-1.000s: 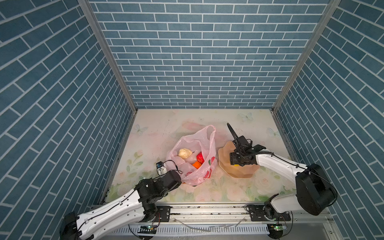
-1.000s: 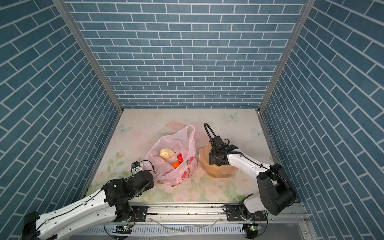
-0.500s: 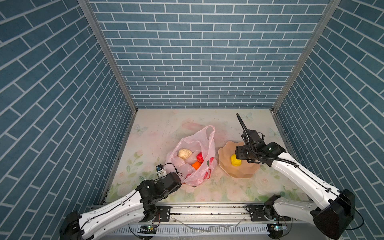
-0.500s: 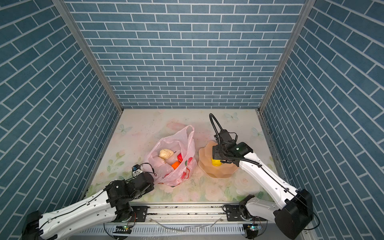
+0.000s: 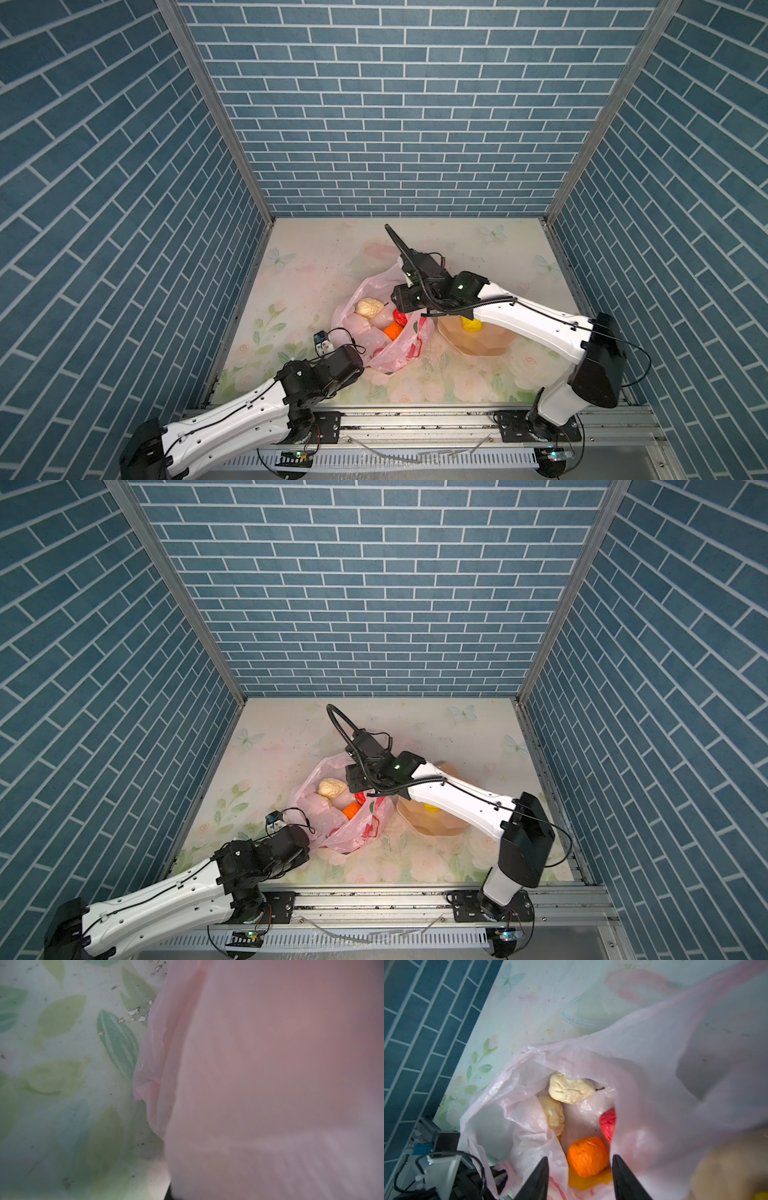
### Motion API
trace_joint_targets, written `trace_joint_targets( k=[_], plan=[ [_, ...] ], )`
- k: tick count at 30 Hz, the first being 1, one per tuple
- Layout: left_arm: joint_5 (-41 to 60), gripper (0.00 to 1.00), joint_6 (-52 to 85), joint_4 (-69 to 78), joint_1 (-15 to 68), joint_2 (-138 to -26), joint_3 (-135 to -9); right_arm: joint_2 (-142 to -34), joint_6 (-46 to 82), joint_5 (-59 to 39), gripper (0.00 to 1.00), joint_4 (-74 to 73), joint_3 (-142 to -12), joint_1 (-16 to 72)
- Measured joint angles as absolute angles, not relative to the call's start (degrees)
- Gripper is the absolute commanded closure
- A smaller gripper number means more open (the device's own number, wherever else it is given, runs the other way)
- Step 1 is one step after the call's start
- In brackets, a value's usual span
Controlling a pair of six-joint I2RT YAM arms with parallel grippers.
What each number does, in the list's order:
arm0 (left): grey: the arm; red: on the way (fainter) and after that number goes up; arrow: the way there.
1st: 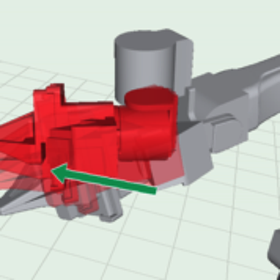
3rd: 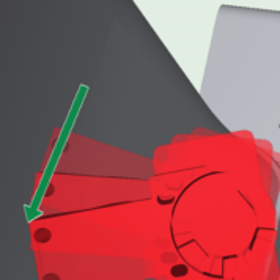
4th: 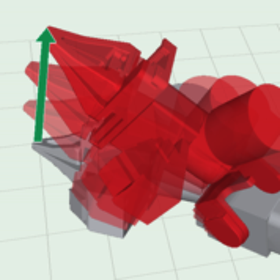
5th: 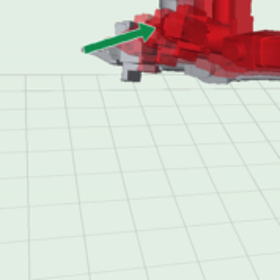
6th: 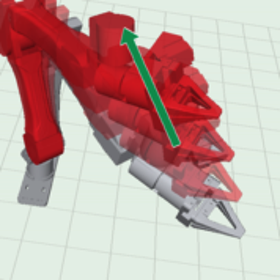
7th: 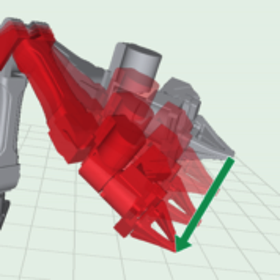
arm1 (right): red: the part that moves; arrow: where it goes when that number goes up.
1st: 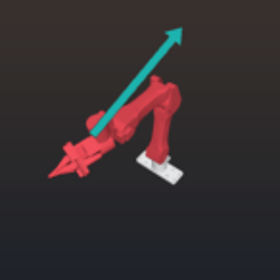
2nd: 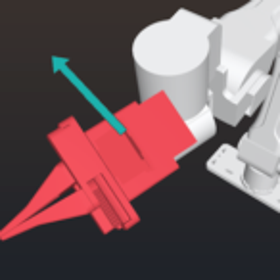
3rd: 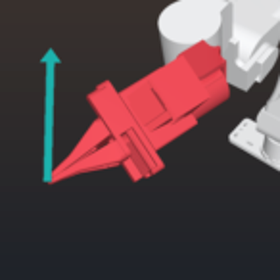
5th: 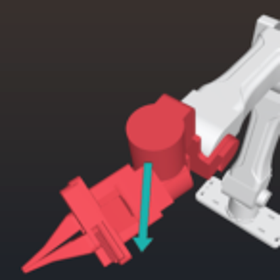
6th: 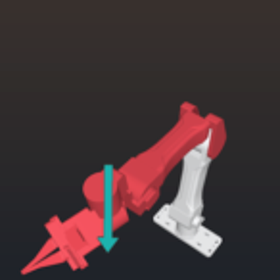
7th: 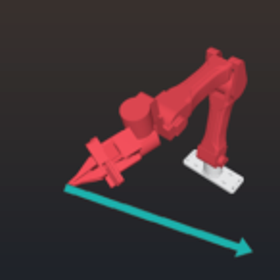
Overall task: Take the fake fruits out of the plastic bag
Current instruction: 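Move the right gripper back into the bag above the red fruit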
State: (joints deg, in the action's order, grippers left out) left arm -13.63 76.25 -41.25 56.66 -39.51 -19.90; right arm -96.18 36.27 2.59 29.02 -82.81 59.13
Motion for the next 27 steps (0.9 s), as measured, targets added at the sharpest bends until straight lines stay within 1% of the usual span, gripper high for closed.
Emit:
trace_joint_targets(
  k=[6, 9, 13, 27],
  plan=[
    [-13.6, 0.87, 76.3, -41.3, 56.7, -38.9, -19.9, -108.3, 37.3, -3.2, 0.52, 27.0, -90.5, 60.2],
    [-13.7, 0.87, 76.3, -41.2, 56.8, -38.9, -19.9, -112.1, 37.3, -4.2, 0.52, 28.2, -93.6, 60.2],
    [-13.7, 0.87, 76.3, -40.9, 56.9, -38.9, -19.7, -113.9, 37.1, -2.9, 0.48, 31.4, -95.1, 60.2],
    [-13.1, 0.87, 77.4, -39.2, 57.0, -37.2, -16.4, -116.5, 34.0, 5.8, 0.35, 40.5, -96.8, 59.9]
  ],
)
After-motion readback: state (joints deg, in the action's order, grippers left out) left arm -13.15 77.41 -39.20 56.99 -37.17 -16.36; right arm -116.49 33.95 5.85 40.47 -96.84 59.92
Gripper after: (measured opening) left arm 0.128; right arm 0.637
